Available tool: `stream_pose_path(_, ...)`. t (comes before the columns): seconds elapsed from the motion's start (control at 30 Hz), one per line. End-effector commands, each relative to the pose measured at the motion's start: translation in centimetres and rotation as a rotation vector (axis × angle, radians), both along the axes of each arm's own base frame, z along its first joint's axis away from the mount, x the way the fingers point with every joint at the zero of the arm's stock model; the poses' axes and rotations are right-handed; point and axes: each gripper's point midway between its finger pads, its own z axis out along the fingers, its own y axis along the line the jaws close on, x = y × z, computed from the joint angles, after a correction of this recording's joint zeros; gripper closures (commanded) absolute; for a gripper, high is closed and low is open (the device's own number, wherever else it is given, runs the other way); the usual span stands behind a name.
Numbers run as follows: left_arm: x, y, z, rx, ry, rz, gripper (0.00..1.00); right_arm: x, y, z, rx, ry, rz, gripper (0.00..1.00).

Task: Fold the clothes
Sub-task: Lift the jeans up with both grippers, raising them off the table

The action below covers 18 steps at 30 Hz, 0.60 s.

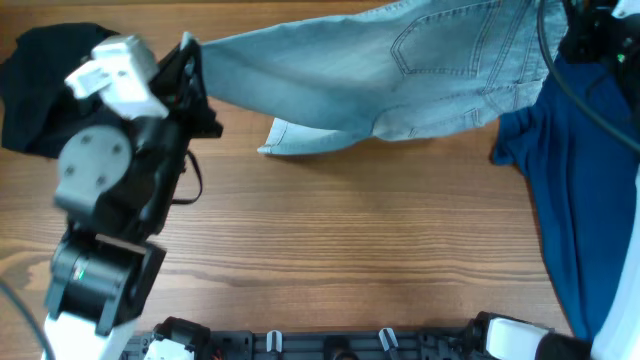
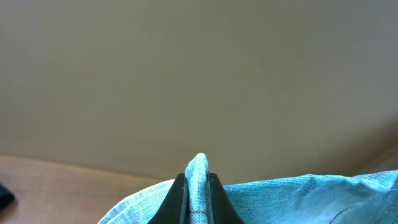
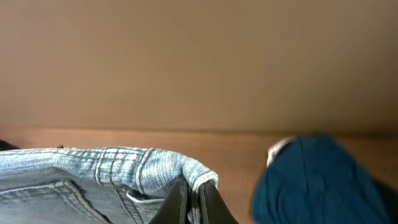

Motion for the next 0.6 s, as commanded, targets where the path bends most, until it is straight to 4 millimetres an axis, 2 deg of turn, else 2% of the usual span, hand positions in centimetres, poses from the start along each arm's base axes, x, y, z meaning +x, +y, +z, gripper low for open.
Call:
stream_pose_path(0.0,-4.3,2.1,4.8,-0.02,-0.151,0.043,0.96,-5.5,1.6,7.7,-0.073,-0.231,0.024,0.96)
stream_pose_path(0.07,-6.2,2.7,6.0,-0.035,-0.198,0.04,0.96,-7.9,2.1,9.7,-0.099,-0.296,0.025,0.96)
stream_pose_path(0.17,-8.3,3.4,7.2,-0.052,-0.249,0.041,0.96,-11.1,2.8,11.4,-0.113,-0.356,0.024,0.96)
stream_pose_path(0.27,-9.9,3.9,8.0,-0.036,-0.288,0.047,0.96,-13.0,3.2,11.8,-0.116,-0.368,0.023,0.96)
stream_pose_path(0.47,-10.1,4.0,7.7,-0.01,-0.278,0.055,0.96,-13.2,3.4,10.8,-0.094,-0.324,0.03,0.96)
stream_pose_path(0.57,-9.6,4.7,7.4,-0.012,-0.263,0.101,0.96,-12.6,3.2,10.1,-0.057,-0.292,0.022,0.96)
